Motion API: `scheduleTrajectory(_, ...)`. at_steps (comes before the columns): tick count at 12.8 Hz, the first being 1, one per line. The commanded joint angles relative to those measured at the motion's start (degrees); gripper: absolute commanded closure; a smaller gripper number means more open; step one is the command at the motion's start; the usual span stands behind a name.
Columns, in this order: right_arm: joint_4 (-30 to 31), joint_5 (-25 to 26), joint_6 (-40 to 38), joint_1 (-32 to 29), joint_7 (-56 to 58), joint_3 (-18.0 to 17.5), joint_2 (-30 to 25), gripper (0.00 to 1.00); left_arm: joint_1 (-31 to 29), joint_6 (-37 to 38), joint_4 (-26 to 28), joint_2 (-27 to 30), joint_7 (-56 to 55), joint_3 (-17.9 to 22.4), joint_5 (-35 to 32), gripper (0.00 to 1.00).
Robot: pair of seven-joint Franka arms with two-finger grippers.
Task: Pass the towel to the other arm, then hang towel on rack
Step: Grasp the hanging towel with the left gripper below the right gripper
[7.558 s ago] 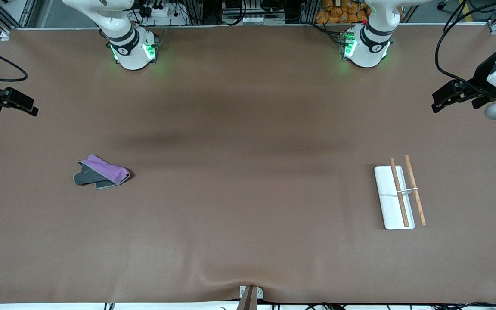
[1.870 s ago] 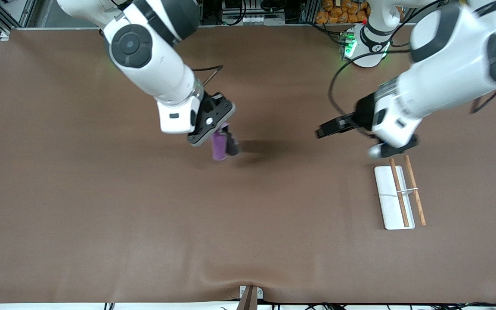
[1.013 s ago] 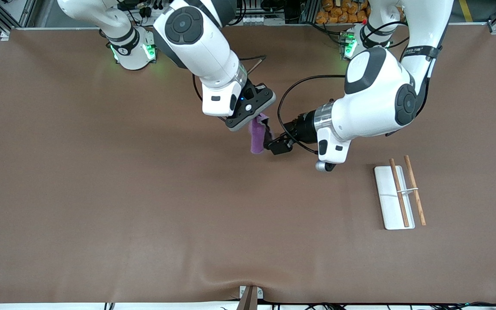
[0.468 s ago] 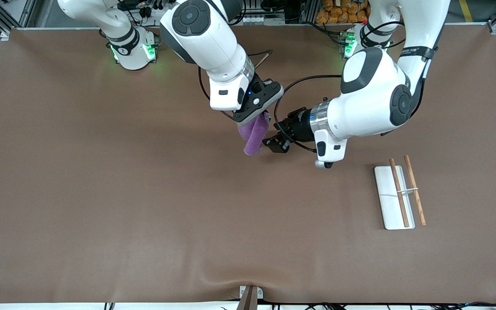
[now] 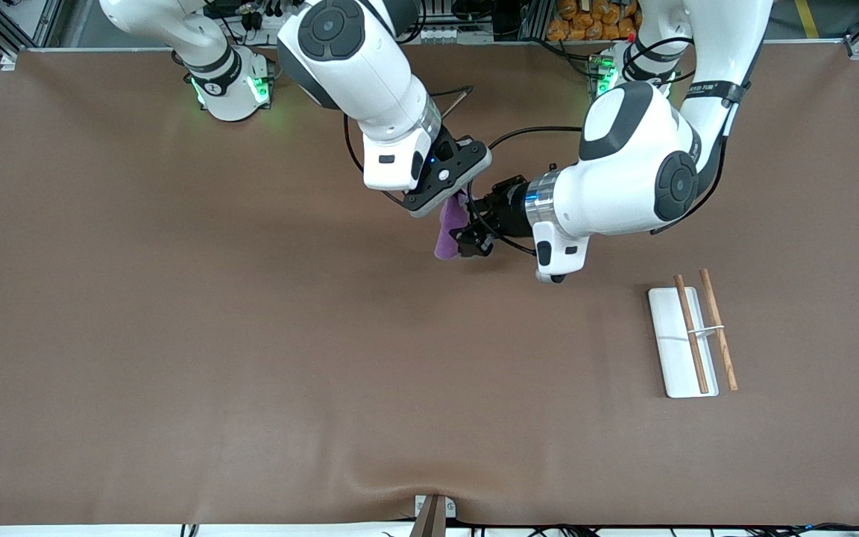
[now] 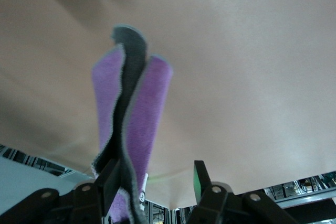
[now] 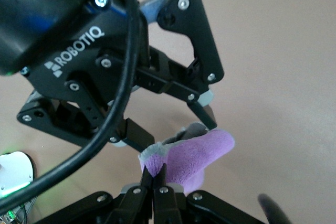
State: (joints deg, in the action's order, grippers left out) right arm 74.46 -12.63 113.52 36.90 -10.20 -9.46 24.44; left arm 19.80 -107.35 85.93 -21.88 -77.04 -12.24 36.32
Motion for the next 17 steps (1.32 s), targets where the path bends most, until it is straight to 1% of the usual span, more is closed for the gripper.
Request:
scheduleTrajectory(1, -1.6, -1.0, -0.49, 0.46, -0.96, 0.15, 0.52, 1.0, 0.68, 2.23, -0.59, 0.17, -1.97, 0.2, 1.03, 0.43)
scheduleTrajectory(3, -1.6, -1.0, -0.49, 0.46, -0.96, 0.15, 0.52, 1.0, 0.77, 2.67, -0.68, 0.44, -2.93, 0.2, 1.03, 0.49)
scheduleTrajectory(4, -1.6, -1.0, -0.49, 0.46, -0.96, 0.15, 0.52, 1.0, 0.77, 2.85, -0.68, 0.44, -3.55, 0.02, 1.03, 0.5)
scheduleTrajectory(5, -1.6, -1.0, -0.49, 0.46, -0.96, 0.15, 0.52, 1.0, 0.68, 3.02, -0.68, 0.53, -3.99, -0.94, 1.03, 0.55)
scheduleTrajectory(6, -1.6, -1.0, -0.49, 0.46, -0.96, 0.15, 0.52, 1.0, 0.68, 3.03, -0.68, 0.7, -4.08, -1.03, 1.03, 0.62)
scheduleTrajectory(8, -1.6, -1.08, -0.49, 0.46, -0.96, 0.15, 0.44, 1.0, 0.59, 3.03, -0.68, 0.7, -4.17, -1.12, 1.12, 0.84)
scheduleTrajectory(9, -1.6, -1.08, -0.58, 0.46, -0.96, 0.15, 0.43, 1.0, 0.59, 3.03, -0.68, 0.7, -4.17, -1.12, 1.12, 0.93)
scheduleTrajectory(10, -1.6, -1.08, -0.58, 0.46, -0.96, 0.23, 0.43, 1.0, 0.59, 3.03, -0.68, 0.7, -4.17, -1.12, 1.12, 1.0)
scheduleTrajectory(17, -1.6, -1.08, -0.58, 0.37, -0.96, 0.23, 0.43, 1.0, -0.02, 3.11, -1.47, 0.79, -3.82, -1.12, 2.43, 1.0)
